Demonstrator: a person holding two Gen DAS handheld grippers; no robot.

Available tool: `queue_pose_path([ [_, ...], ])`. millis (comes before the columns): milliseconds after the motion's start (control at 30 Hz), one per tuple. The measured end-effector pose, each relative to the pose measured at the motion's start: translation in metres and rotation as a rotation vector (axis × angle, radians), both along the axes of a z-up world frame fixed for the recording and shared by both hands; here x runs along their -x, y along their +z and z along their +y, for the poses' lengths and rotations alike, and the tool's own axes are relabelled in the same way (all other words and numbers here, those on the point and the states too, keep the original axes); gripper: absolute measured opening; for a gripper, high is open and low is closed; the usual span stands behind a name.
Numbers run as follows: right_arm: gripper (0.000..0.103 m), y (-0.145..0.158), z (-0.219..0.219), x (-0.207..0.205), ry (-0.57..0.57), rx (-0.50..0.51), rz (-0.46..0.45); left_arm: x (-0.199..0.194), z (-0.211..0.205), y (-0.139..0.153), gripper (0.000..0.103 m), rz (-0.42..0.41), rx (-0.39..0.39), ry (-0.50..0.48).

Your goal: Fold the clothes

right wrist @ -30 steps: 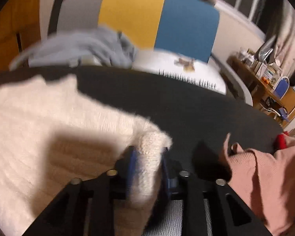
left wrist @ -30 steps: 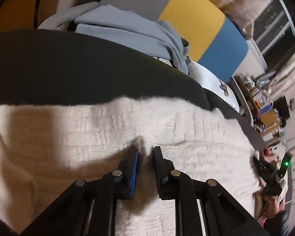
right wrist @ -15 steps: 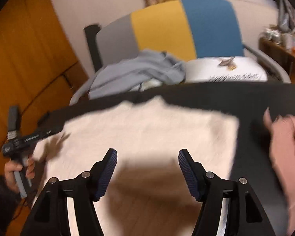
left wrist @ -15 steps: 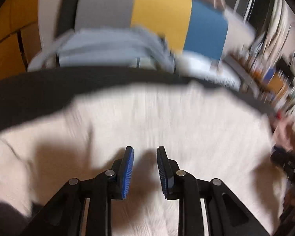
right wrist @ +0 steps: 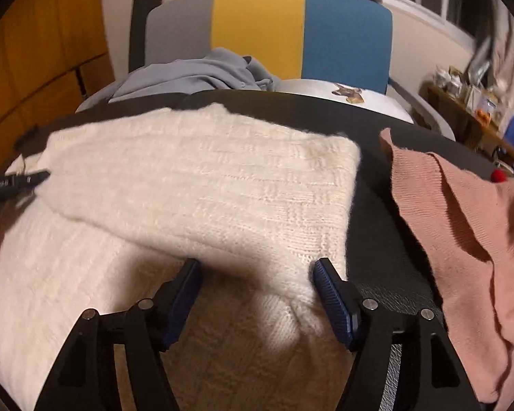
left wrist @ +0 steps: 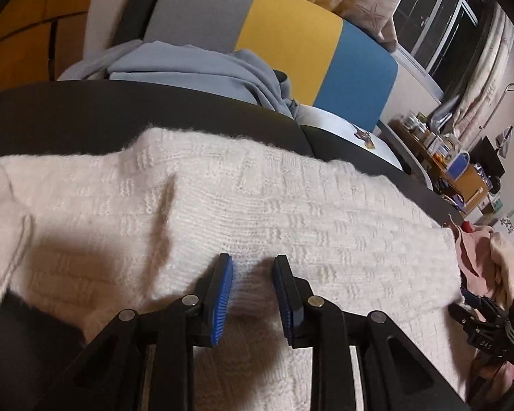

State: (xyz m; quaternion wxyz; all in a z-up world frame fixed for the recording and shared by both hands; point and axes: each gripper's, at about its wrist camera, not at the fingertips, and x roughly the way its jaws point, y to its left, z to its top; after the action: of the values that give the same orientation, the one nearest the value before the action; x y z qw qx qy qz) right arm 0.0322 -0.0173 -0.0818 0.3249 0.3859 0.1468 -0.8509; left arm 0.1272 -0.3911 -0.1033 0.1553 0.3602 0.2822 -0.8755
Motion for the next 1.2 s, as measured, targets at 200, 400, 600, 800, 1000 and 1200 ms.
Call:
queue_pose_path([
  [200, 0.085, 0.002, -0.01, -0.008, -0.019, -0.046, 0.035, -0.082, -0.045, 0.003, 0.032, 0.148, -0.273, 0.194],
  [400, 0.1, 0.036, -0.035, -0.026, -0.029, 0.05, 0.113, -0.212, -0.112, -0.011, 0.032, 0.144, -0.321, 0.553],
  [600, 0.103, 0.026, -0.101, -0.017, 0.097, -0.008, 0.145, -0.269, -0.132, 0.016, 0.037, 0.008, 0.004, 0.677],
  [800, 0.103, -0.002, -0.107, 0.013, 0.086, 0.014, -0.042, -0.196, -0.072, 0.044, 0.041, -0.172, 0.488, 0.202],
  [1000, 0.103, -0.005, -0.108, 0.013, 0.083, 0.007, -0.035, -0.141, -0.04, 0.033, 0.043, -0.255, 0.64, -0.136],
  [1200, 0.103, -0.007, -0.106, 0.012, 0.083, 0.013, -0.034, -0.135, -0.031, 0.017, 0.047, -0.319, 0.547, -0.328],
])
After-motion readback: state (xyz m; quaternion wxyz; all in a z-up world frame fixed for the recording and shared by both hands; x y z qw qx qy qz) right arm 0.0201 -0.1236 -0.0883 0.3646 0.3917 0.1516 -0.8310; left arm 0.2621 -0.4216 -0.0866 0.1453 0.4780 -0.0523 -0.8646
